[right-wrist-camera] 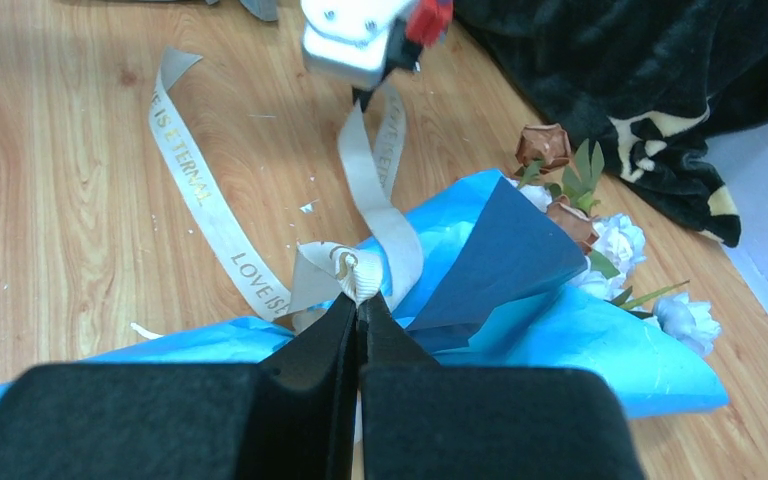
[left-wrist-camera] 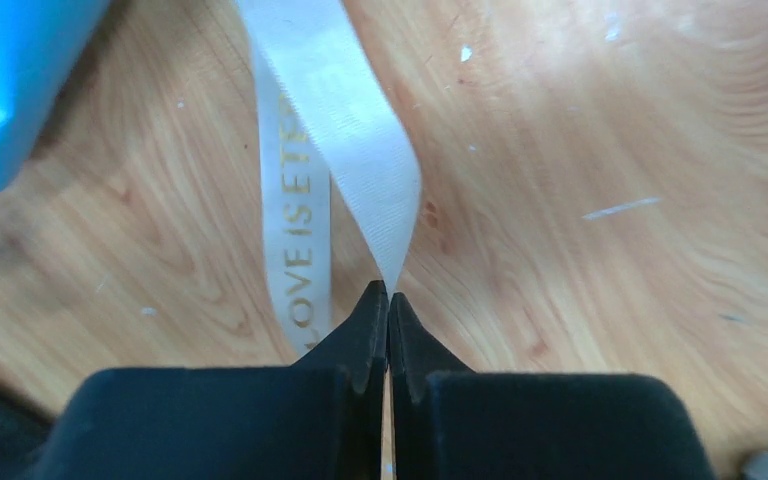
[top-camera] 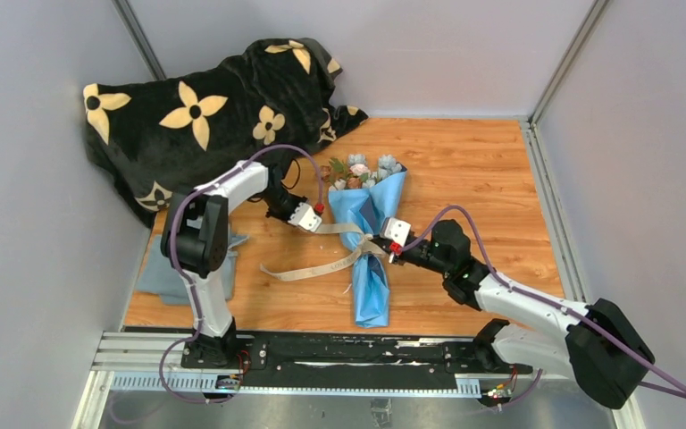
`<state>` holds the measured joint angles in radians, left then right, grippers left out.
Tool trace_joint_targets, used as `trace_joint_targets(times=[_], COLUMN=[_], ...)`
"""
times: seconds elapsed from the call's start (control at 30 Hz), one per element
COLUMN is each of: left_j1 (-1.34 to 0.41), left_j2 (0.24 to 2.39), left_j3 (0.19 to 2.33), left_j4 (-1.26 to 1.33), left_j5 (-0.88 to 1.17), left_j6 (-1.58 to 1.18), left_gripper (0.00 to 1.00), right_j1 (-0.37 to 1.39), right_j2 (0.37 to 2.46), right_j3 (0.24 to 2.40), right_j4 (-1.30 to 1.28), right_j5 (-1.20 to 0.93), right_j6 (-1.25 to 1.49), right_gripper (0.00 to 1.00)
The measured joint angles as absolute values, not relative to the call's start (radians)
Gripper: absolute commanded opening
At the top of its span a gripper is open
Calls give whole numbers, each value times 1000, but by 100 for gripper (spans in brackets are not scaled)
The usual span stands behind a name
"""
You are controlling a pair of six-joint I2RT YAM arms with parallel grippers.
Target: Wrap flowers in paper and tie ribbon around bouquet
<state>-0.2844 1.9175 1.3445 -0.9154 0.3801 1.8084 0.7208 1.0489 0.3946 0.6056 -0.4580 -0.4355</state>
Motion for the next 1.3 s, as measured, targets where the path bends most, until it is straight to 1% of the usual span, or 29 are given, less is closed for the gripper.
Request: trace_joint_targets(times=[0.07, 0.2, 0.3, 0.37, 0.43, 0.53, 0.67, 0.73, 0.83, 0.93, 1.03, 1.1, 1.23, 1.3], left_j1=[-285, -336, -479, -615, -692, -775, -926, -980, -1066, -1113, -1143, -1166, -1182, -1181], left_j2=[1872, 1667, 1481, 1369, 1324, 1326, 1377, 1386, 1415, 1453, 1496, 1523, 1555, 1554], left_j3=[1344, 1319, 1259, 1216, 1208, 1236, 1297, 1302, 1313, 1317, 1332, 1337, 1318, 1283], left_j4=[-955, -1056, -1100, -1129, -1158, -1149, -1006, -950, -803, -627, -492, -416, -309, -269], left_j5=[395, 442, 490, 559, 619, 698, 756, 761, 773, 780, 776, 776, 775, 767], left_j6=[1790, 1673, 1564, 1489, 1434, 1296, 1031, 950, 776, 606, 495, 446, 386, 382], left_gripper=[0, 0, 0, 0, 0, 0, 0, 0, 0, 0, 0, 9, 34, 45], right_j1=[715, 706, 706, 705, 704, 704, 704, 704, 691, 660, 628, 613, 602, 601], right_j2=[1060, 1098, 1135, 1165, 1184, 1208, 1231, 1233, 1232, 1222, 1210, 1206, 1206, 1206], right_j3=[406, 455, 505, 545, 567, 595, 614, 614, 614, 612, 608, 606, 604, 604], right_j4=[603, 589, 581, 573, 570, 560, 556, 554, 553, 553, 553, 552, 549, 546], right_j5=[-450, -439, -434, -426, -421, -418, -418, -417, -419, -435, -455, -465, -488, -502], right_j6=[-424, -390, -357, -329, -311, -294, -278, -275, -270, -257, -246, -245, -246, -246], right_gripper=[0, 0, 0, 0, 0, 0, 0, 0, 0, 0, 0, 0, 0, 0])
